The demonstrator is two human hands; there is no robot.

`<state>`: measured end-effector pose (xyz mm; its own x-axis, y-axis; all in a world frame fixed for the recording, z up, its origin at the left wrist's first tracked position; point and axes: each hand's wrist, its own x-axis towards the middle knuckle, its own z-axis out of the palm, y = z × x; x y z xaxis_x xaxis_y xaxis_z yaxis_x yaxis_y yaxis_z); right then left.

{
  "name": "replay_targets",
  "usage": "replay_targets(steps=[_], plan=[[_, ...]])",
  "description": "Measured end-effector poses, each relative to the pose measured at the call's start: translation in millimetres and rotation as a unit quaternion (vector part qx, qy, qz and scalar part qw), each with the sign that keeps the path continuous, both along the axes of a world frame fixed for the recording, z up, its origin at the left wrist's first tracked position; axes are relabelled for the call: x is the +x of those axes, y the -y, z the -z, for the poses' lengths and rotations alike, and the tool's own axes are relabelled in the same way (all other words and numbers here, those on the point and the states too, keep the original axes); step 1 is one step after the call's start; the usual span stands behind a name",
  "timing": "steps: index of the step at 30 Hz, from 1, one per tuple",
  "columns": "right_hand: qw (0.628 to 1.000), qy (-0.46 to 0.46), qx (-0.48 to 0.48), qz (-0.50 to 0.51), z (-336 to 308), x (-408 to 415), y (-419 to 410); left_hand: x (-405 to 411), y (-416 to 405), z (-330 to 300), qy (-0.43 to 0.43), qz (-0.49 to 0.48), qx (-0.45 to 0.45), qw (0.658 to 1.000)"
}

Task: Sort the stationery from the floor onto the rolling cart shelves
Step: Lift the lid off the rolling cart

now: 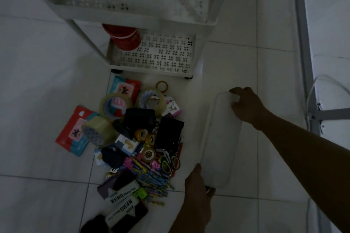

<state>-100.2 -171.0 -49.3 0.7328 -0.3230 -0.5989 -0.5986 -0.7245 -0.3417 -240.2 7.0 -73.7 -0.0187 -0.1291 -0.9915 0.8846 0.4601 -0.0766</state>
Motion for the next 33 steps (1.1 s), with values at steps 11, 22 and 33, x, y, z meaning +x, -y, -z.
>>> replay_targets(steps=[11,22,33], plan=[[0.986,0.06,0.076,0.136,-152,9,-43,86,-92,-116,0.164,0.138,0.117,0.97],[0.945,0.108,0.154,0.267,-369,3,-133,159,-193,-350,0.264,0.159,0.261,0.915],[0.906,0.137,0.194,0.349,-593,-11,-174,197,-242,-599,0.369,0.175,0.24,0.881]])
